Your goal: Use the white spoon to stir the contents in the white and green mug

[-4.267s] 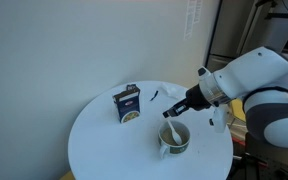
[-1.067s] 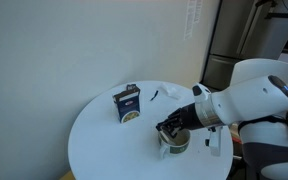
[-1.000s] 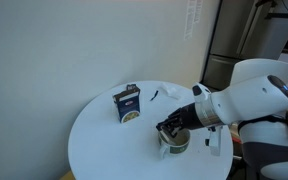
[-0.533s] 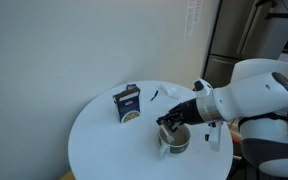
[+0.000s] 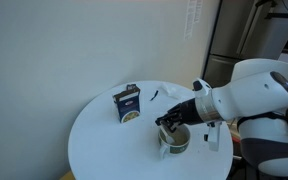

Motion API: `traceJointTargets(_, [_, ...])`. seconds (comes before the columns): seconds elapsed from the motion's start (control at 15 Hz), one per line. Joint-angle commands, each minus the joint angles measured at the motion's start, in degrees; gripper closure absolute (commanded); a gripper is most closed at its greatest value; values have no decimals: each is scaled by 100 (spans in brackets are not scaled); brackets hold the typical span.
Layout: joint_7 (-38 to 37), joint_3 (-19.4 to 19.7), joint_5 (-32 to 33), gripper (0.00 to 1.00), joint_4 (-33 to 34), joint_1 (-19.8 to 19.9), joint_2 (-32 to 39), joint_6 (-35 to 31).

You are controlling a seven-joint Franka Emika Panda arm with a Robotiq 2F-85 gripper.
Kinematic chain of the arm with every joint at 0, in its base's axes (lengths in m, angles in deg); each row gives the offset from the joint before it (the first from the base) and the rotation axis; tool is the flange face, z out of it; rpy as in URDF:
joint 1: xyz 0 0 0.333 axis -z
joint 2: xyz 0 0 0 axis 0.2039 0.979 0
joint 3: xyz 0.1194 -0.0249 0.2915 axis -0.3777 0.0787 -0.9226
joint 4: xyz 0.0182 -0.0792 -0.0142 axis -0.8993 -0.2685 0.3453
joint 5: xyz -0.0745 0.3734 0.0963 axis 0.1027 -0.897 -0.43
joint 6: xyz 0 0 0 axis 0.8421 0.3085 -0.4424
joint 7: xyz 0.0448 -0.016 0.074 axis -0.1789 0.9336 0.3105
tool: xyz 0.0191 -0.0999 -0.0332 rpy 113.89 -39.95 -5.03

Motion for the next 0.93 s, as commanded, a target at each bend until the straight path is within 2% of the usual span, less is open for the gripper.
traceJointTargets(0.0, [-11, 139, 89, 97, 35, -95, 215, 112])
traceJointTargets(0.27, [-23, 97, -39, 97, -35, -16, -14, 142])
traceJointTargets(0.53, [48, -15, -81, 97, -108, 92, -213, -160])
traceJointTargets(0.87, [-8, 229, 105, 97, 126, -218, 2, -35])
